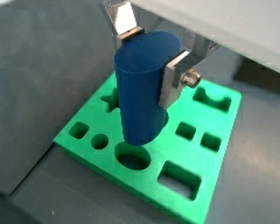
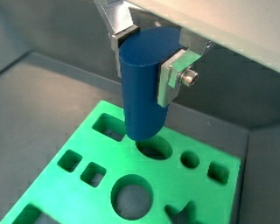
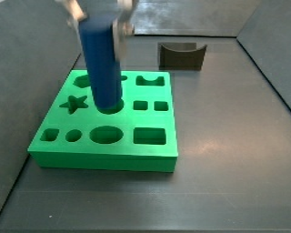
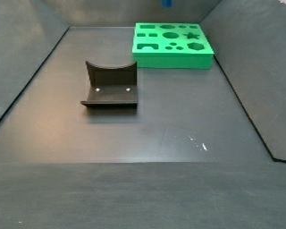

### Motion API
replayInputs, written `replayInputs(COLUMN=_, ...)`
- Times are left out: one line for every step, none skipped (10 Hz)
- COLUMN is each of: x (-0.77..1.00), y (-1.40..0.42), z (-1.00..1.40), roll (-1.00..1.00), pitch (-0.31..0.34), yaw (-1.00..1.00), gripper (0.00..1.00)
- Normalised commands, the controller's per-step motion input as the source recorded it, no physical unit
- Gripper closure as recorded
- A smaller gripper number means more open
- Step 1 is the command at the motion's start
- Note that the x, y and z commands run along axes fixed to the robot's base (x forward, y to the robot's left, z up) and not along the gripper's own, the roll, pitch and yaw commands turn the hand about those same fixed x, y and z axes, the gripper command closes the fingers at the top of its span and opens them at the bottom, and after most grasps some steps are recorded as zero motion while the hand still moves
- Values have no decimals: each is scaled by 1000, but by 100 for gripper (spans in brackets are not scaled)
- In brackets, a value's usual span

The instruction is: Insert the oval object.

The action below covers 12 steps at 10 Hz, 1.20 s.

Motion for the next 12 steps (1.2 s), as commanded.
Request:
replayInputs(x=0, y=-80, z=-683, roll=51, pitch=0, yaw=-1000, gripper=100)
replayInputs(x=0, y=-103, z=-591, roll=97, pitch=0, yaw=-1000, gripper=100)
replayInputs(x=0, y=-180, z=-466, roll=80, pitch=0, yaw=-960, gripper=100)
replayInputs(x=0, y=-251, z=-46, roll=144, pitch=80, yaw=-789, gripper=100)
replayInputs(x=0, y=-263, z=0, roll=129, pitch=54, yaw=-780, gripper=100)
replayInputs(x=6, y=-174, z=0, roll=114, pitch=19, yaw=-829, gripper=100)
replayInputs(x=37, y=-46, z=-49, roll=61, pitch=26, yaw=-869, gripper=100)
replayInputs(x=6, y=0, z=-120, roll=59, pitch=19, yaw=-914, gripper=100)
replayInputs(x=0, y=0, z=-166, roll=70, pitch=0, yaw=-997, gripper=100)
replayInputs(x=0, y=0, z=-169, roll=63, pitch=0, yaw=-1000, gripper=100)
replayInputs(x=0, y=0, z=-169, roll=60, pitch=0, yaw=-1000, gripper=100)
replayInputs(x=0, y=0, z=-160, roll=50, pitch=0, yaw=-1000, gripper=100)
